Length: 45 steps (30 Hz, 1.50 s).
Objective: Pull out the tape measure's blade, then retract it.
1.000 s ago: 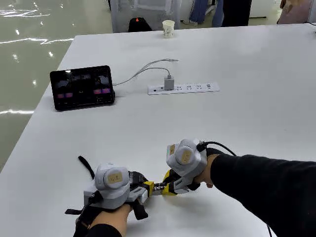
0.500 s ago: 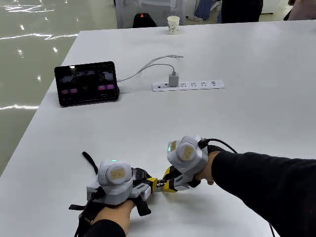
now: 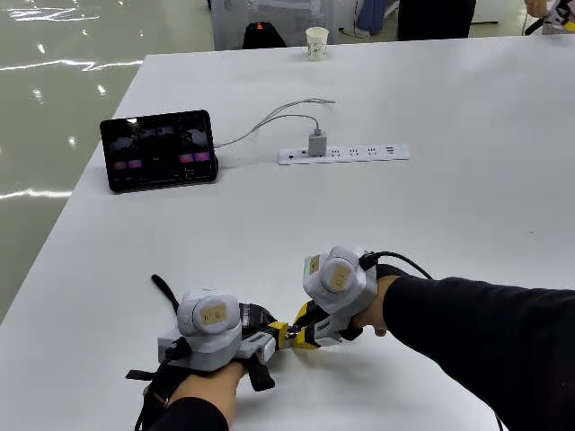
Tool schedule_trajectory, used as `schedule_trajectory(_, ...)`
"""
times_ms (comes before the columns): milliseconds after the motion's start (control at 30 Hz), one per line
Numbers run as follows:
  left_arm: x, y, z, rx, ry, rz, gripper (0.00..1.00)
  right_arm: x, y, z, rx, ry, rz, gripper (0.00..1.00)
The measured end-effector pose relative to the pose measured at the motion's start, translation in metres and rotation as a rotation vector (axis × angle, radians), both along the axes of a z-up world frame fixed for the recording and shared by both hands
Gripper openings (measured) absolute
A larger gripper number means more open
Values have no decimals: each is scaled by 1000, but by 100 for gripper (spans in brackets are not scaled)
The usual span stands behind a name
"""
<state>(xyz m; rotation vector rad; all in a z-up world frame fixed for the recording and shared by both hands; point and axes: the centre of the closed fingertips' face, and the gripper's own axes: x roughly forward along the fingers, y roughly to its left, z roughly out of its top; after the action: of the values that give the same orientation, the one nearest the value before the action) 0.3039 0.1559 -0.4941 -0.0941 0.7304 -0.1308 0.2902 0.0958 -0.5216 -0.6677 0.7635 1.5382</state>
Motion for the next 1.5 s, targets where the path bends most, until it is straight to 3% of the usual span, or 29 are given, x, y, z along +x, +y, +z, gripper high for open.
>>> schedule_trajectory(933, 0, 1, 1, -1, 2, 7, 62, -5, 11, 1, 10, -16, -10, 12)
schedule_trajectory(1300, 0, 0, 1, -1, -12, -1, 63, -6, 12, 1, 3, -27, -2, 13)
schedule_trajectory(1433, 0, 0, 1, -13, -7, -8, 64, -8, 13, 1, 3, -44, 1, 13)
schedule_trajectory(1500, 0, -1, 1, -19, 13, -21, 64, -8, 13, 1, -3, -50, 3, 13)
